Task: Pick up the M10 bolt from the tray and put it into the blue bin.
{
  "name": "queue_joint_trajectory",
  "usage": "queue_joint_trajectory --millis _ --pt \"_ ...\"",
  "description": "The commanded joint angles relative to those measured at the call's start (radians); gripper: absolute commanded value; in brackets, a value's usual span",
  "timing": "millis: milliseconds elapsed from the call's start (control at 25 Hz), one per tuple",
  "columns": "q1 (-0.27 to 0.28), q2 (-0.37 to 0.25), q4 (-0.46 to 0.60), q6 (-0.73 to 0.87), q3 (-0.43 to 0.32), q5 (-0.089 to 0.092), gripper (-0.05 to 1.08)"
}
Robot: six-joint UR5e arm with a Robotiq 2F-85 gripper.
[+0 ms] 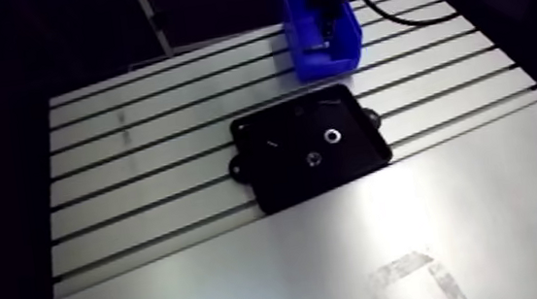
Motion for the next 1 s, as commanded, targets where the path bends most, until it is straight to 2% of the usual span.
queue_joint_trajectory --millis 40,200,560,720,920,1000 --pt "-0.003 -0.111 0.059 0.051 -0.018 -0.008 0.01" --pt "-0.006 -0.195 0.196 0.26 -0.06 0.0 0.01" --pt "-0.001 -0.292 0.378 0.886 -0.168 0.009 0.01" --pt "0.002 -0.326 0.423 1.159 -0.18 0.032 0.01" --pt "0.033 -0.367 0.498 1.366 -0.174 0.104 0.01" --pt "0.045 -0.382 0.518 1.421 -0.171 0.123 0.01"
